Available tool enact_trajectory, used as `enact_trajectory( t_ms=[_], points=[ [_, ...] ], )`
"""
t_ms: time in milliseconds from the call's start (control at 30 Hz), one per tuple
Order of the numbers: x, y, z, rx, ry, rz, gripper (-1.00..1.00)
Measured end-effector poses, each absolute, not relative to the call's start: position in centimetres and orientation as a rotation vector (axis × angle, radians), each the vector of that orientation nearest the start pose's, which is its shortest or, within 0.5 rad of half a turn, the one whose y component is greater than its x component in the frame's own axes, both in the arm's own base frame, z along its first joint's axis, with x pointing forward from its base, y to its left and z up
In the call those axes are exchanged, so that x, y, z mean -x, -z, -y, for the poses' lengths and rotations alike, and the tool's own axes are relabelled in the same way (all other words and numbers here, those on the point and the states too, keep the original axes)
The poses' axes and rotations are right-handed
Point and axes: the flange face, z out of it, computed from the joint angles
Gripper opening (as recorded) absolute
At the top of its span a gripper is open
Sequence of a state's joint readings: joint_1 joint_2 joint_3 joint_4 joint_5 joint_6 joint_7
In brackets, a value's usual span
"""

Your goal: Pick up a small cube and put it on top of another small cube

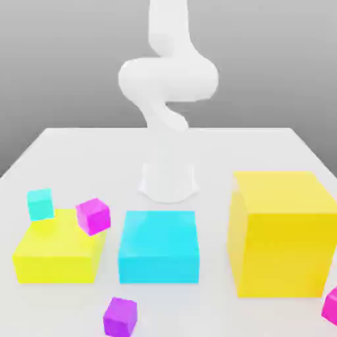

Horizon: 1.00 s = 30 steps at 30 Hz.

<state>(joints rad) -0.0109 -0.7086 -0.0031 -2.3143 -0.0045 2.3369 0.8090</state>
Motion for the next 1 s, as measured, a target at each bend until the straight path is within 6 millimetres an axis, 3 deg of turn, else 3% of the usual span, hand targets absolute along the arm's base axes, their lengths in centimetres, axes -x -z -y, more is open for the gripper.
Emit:
enact_trajectory(
  t_ms=[233,467,633,833,1000],
  points=[
    [-45.7,-55.8,2.7,2.581,0.727,-1.217,0.0],
    [-49.5,-42.9,5.0,2.657,0.485,-1.349,0.0],
    [-50.0,-33.3,6.9,2.692,0.3,-1.446,0.0],
    [-48.1,-22.0,8.2,2.719,0.066,-1.541,0.0],
    [-47.4,-14.9,8.5,2.723,0.002,-1.566,0.0]
  ],
)
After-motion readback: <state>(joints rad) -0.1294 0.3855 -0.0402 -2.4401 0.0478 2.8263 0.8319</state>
